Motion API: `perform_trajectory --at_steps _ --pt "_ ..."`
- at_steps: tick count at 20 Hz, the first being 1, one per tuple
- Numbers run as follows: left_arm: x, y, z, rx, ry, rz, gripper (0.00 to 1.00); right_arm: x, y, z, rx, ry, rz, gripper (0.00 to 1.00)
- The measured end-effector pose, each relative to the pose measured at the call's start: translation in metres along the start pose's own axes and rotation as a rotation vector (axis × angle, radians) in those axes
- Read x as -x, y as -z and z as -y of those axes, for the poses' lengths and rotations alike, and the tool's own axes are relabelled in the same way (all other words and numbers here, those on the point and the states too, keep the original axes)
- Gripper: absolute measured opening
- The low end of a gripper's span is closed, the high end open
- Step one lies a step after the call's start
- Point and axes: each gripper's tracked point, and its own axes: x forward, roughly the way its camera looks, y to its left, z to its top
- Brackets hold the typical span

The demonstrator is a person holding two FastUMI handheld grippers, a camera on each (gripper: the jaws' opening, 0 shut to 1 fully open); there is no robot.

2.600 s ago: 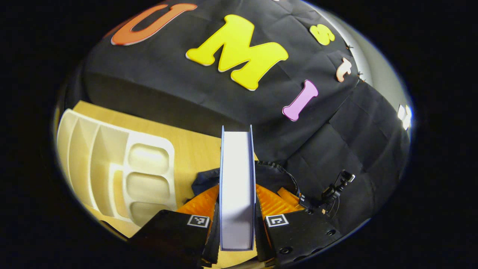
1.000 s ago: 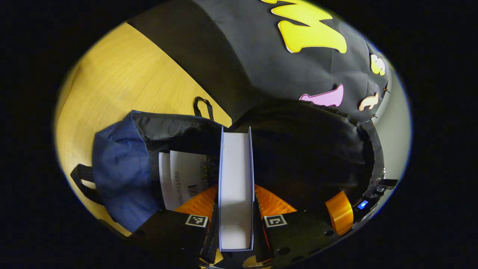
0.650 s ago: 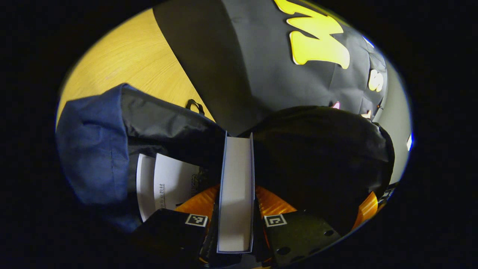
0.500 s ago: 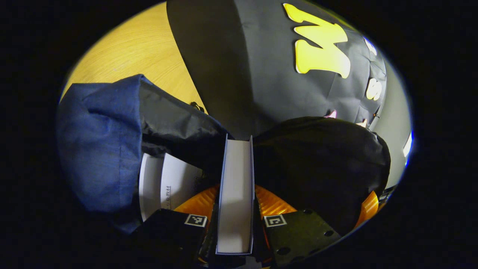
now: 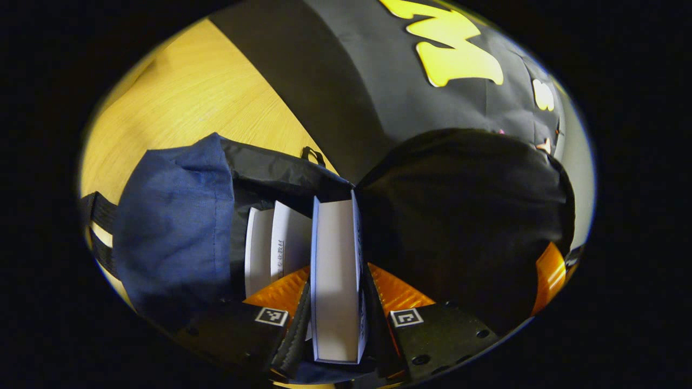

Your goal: Open the schoolbag, grab two books from the bookshelf and put them into the schoolbag.

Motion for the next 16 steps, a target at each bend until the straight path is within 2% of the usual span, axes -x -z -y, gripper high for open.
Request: perform_trajectory --at_steps 3,5,6,7,9,16 --pt "0.002 0.007 -0.007 -0.121 -0.1 -0.006 0.63 0.005 0.002 0.001 0.001 0.005 0.005 0.06" --pt "0.007 0.006 0.001 -0.17 -0.09 -0.01 0.73 0.008 0.005 0.003 -0.002 0.005 0.011 0.06" --pt "0.013 0.003 -0.001 -0.196 -0.123 0.0 0.92 0.009 0.006 0.004 -0.012 0.004 0.012 0.06" --pt "0.019 0.001 -0.006 -0.231 -0.162 0.005 0.94 0.01 0.008 0.006 -0.021 0.002 0.008 0.06" --pt "0.031 -0.004 -0.003 -0.281 -0.19 0.016 0.95 0.011 0.01 0.012 -0.044 0.002 0.009 0.06" --pt "0.095 -0.023 0.026 -0.367 -0.212 0.129 0.95 0.017 0.016 0.023 -0.11 0.026 0.01 0.06"
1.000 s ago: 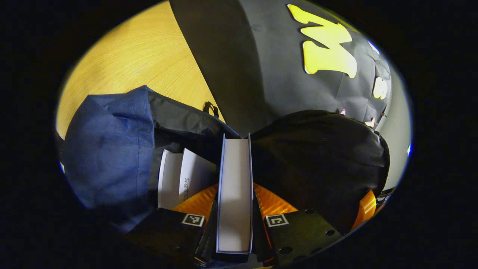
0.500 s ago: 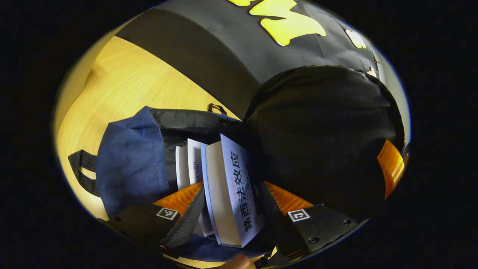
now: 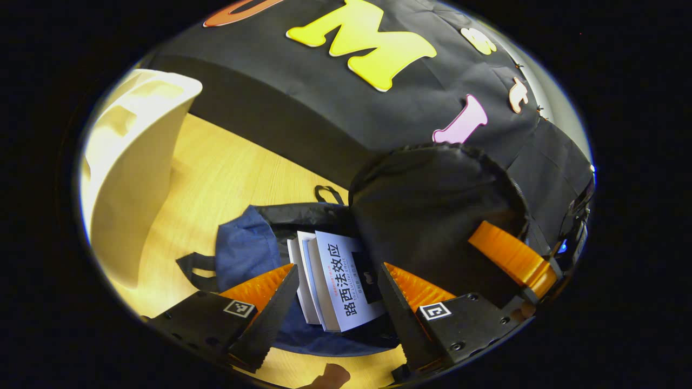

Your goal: Open the schoolbag, grab two books from the bookshelf and put them into the schoolbag.

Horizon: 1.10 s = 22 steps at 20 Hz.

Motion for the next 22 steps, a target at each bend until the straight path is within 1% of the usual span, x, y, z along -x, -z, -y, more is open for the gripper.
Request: perform_trajectory --at_steps 3,5,8,10,15,17,19,21,22 --pt "0.028 -0.01 0.005 -0.031 0.006 0.046 0.95 0.0 0.003 0.001 -0.018 0.008 -0.004 0.06" --pt "0.044 -0.017 0.004 -0.049 -0.019 0.076 0.94 0.0 0.004 0.003 -0.036 0.011 -0.01 0.06" --pt "0.075 -0.023 0.006 -0.068 -0.026 0.117 0.95 0.0 0.001 0.009 -0.073 0.019 -0.001 0.06" --pt "0.099 -0.031 0.008 -0.091 -0.025 0.17 0.95 0.002 0.002 0.015 -0.098 0.038 -0.002 0.06" --pt "0.171 -0.055 0.003 -0.203 -0.069 0.346 0.94 0.015 0.015 0.014 -0.11 0.058 0.012 0.06" --pt "0.198 -0.064 0.004 -0.221 -0.068 0.416 0.94 0.018 0.03 0.01 -0.102 0.061 0.01 0.06" --pt "0.222 -0.069 -0.006 -0.219 -0.093 0.472 0.94 0.024 0.039 0.002 -0.094 0.059 0.019 0.06" --pt "0.243 -0.065 -0.018 -0.232 -0.105 0.495 0.94 0.027 0.043 -0.001 -0.084 0.069 0.048 0.06" --pt "0.252 -0.062 -0.026 -0.243 -0.123 0.507 0.94 0.027 0.047 -0.006 -0.094 0.062 0.056 0.06"
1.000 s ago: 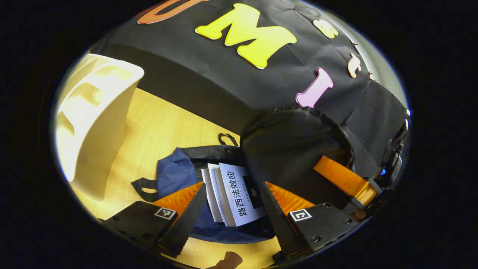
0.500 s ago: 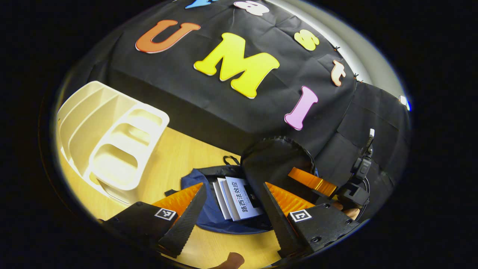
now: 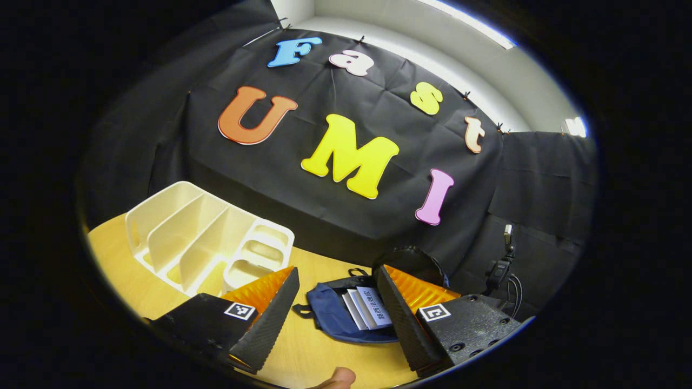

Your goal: Open the schoolbag, grab two books from the bookshelf and put them into the schoolbag.

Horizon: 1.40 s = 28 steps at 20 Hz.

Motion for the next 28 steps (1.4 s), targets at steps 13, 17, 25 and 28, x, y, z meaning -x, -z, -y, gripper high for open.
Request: perform_trajectory --at_steps 13,17,25,28 --pt "0.103 -0.03 -0.059 -0.175 -0.086 0.128 0.94 -0.033 0.055 -0.05 0.048 0.039 -0.058 0.08" --pt "0.118 -0.031 -0.052 -0.178 -0.042 0.148 0.93 -0.041 0.066 -0.066 0.061 0.042 -0.091 0.21" --pt "0.122 -0.028 -0.062 -0.2 -0.042 0.153 0.93 -0.037 0.089 -0.108 0.105 -0.038 -0.148 0.6" --pt "0.126 -0.031 -0.062 -0.209 -0.047 0.165 0.94 -0.02 0.086 -0.123 0.126 -0.081 -0.133 0.93"
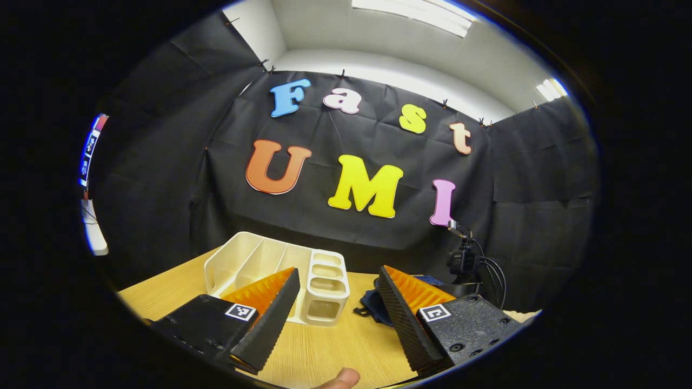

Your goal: Open the schoolbag, grab two books from the bookshelf and put them into the schoolbag.

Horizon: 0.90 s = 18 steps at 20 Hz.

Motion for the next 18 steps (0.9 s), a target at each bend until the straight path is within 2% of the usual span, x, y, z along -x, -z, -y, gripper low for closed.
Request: perform_trajectory --at_steps 4,7,11,13,14,15,17,18 --pt "-0.003 0.005 0.003 -0.012 0.004 -0.013 0.94 0.044 -0.018 -0.005 0.022 0.001 0.089 0.96" --pt "-0.005 0.009 -0.003 -0.043 -0.025 -0.019 0.94 0.085 -0.033 0.002 0.061 0.042 0.183 0.96" --pt "-0.003 0.011 -0.001 -0.133 -0.054 -0.031 0.94 0.142 -0.041 0.012 0.122 0.107 0.277 0.96" --pt "-0.004 0.008 -0.001 -0.147 -0.068 -0.011 0.94 0.173 -0.049 0.015 0.136 0.137 0.34 0.99" --pt "-0.005 0.008 0.003 -0.143 -0.062 -0.012 0.94 0.186 -0.049 0.012 0.151 0.143 0.364 0.93" --pt "-0.006 0.014 0.008 -0.142 -0.049 -0.023 0.94 0.197 -0.046 0.01 0.172 0.145 0.371 0.96" --pt "-0.006 0.018 0.01 -0.15 -0.042 -0.038 0.94 0.216 -0.038 0.012 0.197 0.167 0.364 0.93" --pt "-0.007 0.018 0.007 -0.154 -0.05 -0.04 0.94 0.225 -0.037 0.012 0.197 0.169 0.363 0.98"
